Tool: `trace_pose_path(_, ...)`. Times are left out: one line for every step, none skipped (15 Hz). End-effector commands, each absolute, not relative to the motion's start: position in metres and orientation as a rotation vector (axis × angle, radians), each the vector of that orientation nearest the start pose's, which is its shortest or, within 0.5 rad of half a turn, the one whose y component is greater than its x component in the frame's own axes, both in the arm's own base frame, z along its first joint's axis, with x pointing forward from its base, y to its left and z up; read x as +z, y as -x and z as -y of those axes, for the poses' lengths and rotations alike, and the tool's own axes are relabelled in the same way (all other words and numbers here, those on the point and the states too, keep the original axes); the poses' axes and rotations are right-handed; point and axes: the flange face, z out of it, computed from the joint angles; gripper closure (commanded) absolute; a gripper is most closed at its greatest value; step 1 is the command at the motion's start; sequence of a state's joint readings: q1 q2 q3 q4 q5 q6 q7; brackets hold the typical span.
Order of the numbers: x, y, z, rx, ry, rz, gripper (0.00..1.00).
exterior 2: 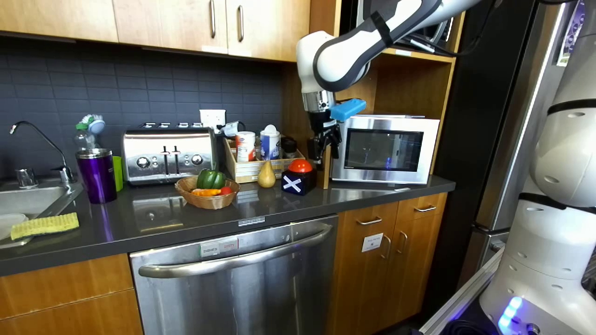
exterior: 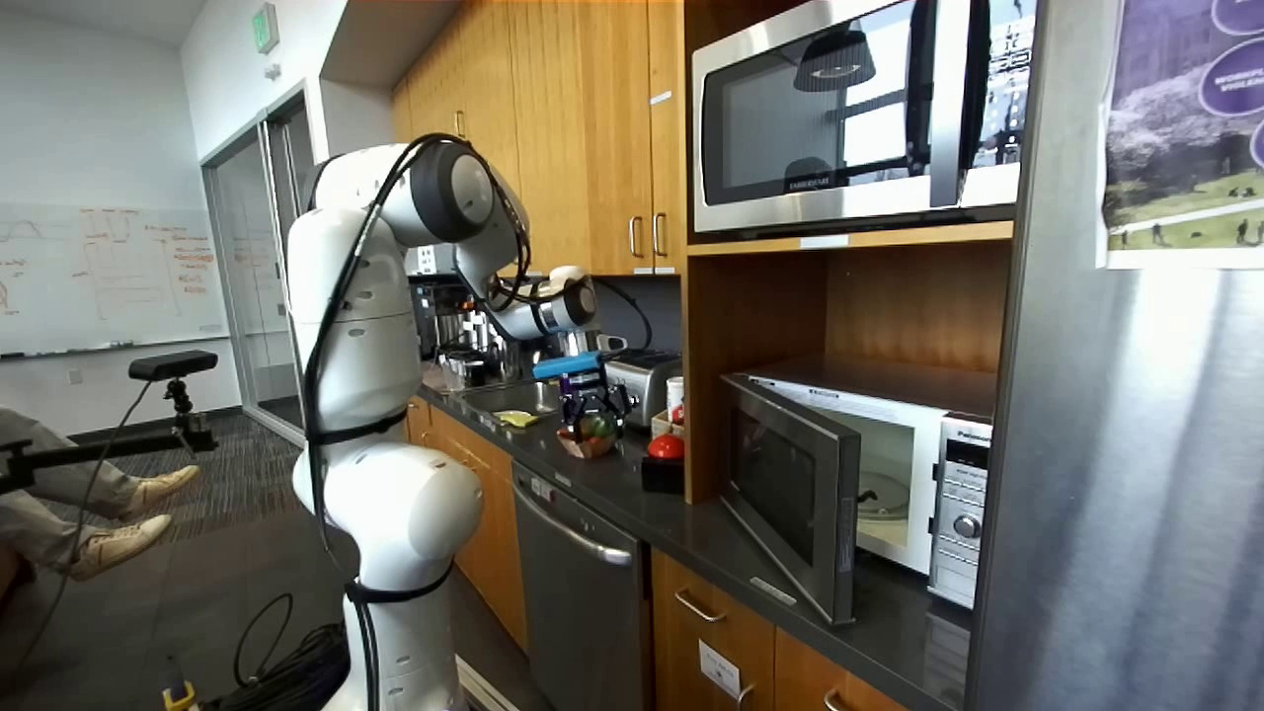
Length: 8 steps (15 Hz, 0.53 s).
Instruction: Press the red button
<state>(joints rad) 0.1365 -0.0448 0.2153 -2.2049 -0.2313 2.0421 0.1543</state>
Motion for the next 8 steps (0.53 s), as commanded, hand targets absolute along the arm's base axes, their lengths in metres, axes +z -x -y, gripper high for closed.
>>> trace_pose_path(0.393,-0.505,-0.175,0.063,3.326,0.617,0.0)
trace_pose_path(0.393,-0.511,-0.177,0.053,3.324,0.631,0.0)
trace_pose_path(0.393,-0.517,-0.18,0.041,3.322,0.645,0.0)
trace_pose_path(0.393,-0.521,-0.182,0.032,3.321,0.661,0.0)
trace_pose_path(0.392,-0.527,-0.184,0.022,3.318,0.682,0.0)
trace_pose_path(0.391,-0.532,-0.185,0.01,3.32,0.698,0.0)
trace_pose_path(0.391,-0.537,-0.187,-0.001,3.322,0.709,0.0)
trace_pose_path(0.389,-0.542,-0.187,-0.017,3.323,0.72,0.0)
